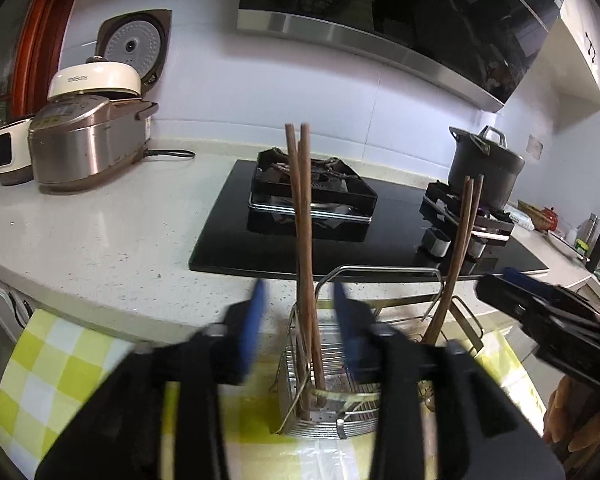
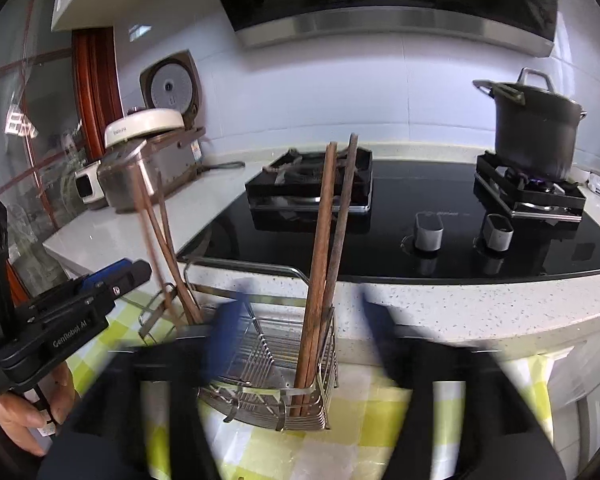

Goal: Organize utensils
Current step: 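Open both tools and pull back toward the table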

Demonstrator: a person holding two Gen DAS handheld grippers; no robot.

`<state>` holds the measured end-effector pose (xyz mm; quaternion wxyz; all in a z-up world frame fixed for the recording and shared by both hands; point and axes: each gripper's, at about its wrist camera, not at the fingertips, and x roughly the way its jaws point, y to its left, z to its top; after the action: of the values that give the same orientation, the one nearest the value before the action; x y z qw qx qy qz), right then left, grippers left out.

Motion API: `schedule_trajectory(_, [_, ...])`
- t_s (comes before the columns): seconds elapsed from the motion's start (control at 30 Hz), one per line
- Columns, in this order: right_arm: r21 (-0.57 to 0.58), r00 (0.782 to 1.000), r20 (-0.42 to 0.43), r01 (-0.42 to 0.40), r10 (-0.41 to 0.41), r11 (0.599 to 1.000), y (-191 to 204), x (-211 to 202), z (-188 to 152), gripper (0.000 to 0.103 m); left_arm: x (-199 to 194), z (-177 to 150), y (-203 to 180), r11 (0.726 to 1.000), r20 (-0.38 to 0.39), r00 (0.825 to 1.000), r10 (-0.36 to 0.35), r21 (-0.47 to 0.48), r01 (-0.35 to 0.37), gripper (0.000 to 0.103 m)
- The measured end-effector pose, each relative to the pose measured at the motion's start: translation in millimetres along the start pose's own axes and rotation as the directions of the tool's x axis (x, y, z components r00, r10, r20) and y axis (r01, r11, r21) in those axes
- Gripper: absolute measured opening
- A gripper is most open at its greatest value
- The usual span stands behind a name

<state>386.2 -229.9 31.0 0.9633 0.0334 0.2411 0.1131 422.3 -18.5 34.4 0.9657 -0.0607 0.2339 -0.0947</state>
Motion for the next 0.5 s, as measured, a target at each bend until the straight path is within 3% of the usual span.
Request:
schedule_trajectory(0.13, [-0.003,1.0,0.019,0.013,-0.013,1.0,-0.4,-21.8,-3.8,0.072,-24.6,-7.1,5.2,0.999,0.02,0.999,0.05,0.007,-0.05,0.064])
schedule_trajectory(0.2, [0.004,1.0,0.018,0.018,-0.018,1.0,-2.7,-35.1,-11.8,0.072,-40.0,-13.0,8.5,0.996,0.032,0.996,0.089,0.016,-0.089,0.08])
schedule_trajectory(0.27, [0.019,1.0,0.01,0.016,-0.017,1.0,-6.4,-45.9,-21.7,0.072,-53.4,-21.6,11.7,0.994,0.028,0.994,0.107,0.035,-0.108,0.086])
schedule_trajectory(0.5, [0.074,0.999,-0.039,0.027,-0.024,0.997,-17.3,-77.1,-77.7,0.072,-95.3,-75.1,26.4,0.987,-0.042,0.988,0.146,0.073,-0.143,0.089])
